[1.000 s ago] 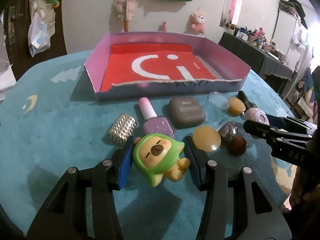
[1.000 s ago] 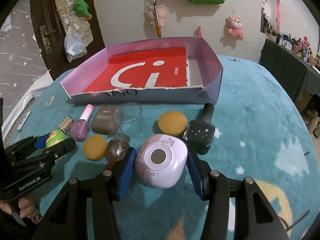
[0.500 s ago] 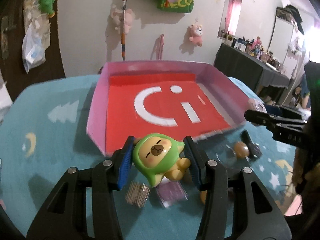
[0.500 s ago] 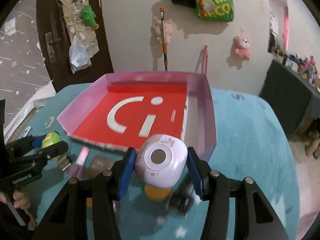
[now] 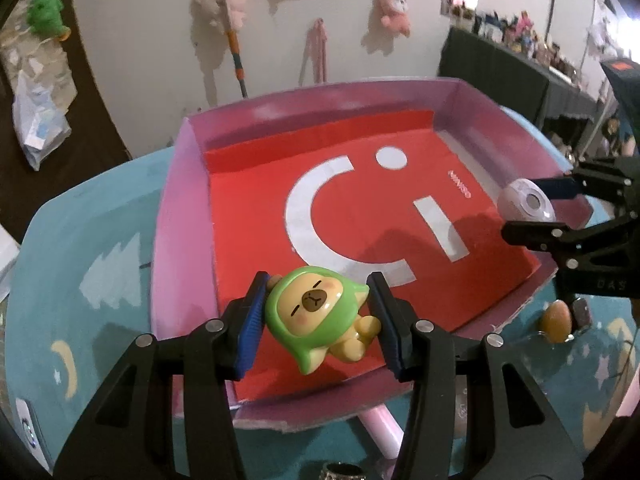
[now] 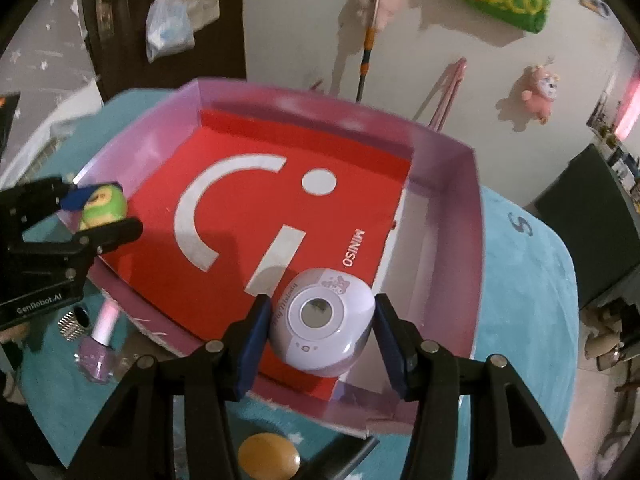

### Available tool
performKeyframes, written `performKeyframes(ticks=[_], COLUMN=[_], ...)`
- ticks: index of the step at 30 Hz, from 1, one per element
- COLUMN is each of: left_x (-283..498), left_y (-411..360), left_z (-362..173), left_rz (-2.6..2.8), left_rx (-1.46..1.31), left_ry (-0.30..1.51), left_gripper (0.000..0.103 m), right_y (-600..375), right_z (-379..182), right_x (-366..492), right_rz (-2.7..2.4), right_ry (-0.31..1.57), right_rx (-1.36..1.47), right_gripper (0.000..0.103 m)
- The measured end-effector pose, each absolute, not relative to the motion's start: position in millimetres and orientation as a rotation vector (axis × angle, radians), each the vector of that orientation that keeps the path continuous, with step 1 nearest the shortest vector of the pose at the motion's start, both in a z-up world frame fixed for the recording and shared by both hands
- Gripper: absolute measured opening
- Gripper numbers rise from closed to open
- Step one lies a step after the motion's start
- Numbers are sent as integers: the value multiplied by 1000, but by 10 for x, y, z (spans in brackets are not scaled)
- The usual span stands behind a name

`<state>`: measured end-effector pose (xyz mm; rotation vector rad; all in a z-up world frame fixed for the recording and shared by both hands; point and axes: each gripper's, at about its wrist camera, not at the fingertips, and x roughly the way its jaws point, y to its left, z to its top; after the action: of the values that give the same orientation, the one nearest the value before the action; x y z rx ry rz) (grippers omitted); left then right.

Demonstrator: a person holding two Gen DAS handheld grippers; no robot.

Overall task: Organize rigid objects
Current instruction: 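Carry both into the pink box and open both tools to release them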

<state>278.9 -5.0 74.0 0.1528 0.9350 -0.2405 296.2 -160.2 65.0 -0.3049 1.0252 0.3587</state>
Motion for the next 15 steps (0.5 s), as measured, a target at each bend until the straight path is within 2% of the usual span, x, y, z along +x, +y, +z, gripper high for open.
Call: performKeyframes(ticks=[15], left_x=[2980], left_y=[-116], left_z=[504], left_rz=[-238], left_rx=[195], left_ry=[1034], left_gripper=[47], right_y=[-1553], right_z=[505], right_x=[3109], right_rz=[323], right_ry=[1090], right_rx=[-414], right_gripper=[55])
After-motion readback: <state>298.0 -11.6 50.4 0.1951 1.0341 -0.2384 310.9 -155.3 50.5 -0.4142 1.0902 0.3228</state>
